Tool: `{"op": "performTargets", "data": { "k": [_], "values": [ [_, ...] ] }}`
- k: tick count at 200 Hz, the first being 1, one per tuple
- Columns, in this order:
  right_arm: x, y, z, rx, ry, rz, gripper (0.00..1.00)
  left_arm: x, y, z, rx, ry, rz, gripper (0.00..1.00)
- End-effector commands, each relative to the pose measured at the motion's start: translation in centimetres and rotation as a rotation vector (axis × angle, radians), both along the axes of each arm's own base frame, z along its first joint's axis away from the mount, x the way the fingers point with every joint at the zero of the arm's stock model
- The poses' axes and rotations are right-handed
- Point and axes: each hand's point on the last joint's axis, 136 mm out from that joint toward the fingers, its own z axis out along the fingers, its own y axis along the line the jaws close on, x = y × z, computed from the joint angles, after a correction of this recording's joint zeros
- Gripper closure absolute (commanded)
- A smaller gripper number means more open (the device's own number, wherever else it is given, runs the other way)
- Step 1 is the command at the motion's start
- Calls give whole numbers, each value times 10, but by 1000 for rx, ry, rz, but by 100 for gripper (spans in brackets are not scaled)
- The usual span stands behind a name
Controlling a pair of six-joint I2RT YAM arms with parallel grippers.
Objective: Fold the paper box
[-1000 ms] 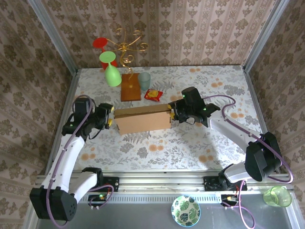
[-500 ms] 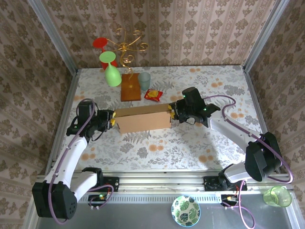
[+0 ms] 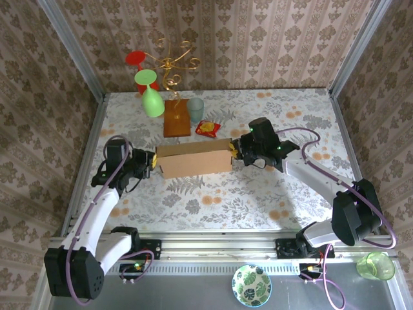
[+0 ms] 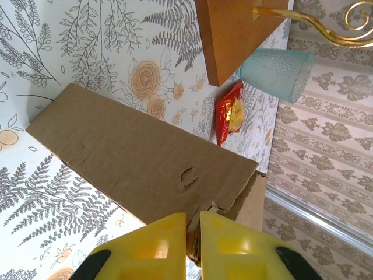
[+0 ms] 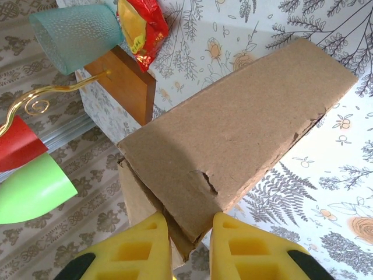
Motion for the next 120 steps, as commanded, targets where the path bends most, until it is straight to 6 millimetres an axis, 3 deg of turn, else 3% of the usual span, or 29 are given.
{"op": "performTargets", "data": {
  "k": [1, 33, 39, 58, 120],
  "values": [
    [-28, -28, -45, -148, 130, 50, 82, -16, -20, -18, -38, 74, -79, 82],
    [-28, -56, -48, -215, 73, 146, 82, -18, -40, -9, -22, 30, -161, 68],
    [-29, -63, -39, -225, 37, 162, 82, -20, -45, -9, -19, 24, -179, 67],
    [-36, -79, -41, -246, 18, 214, 82, -26, -55, -10, -11, 20, -225, 64],
    [-88, -110, -62, -316, 71, 220, 72, -47, -71, -23, 5, 29, -312, 60]
  ]
}}
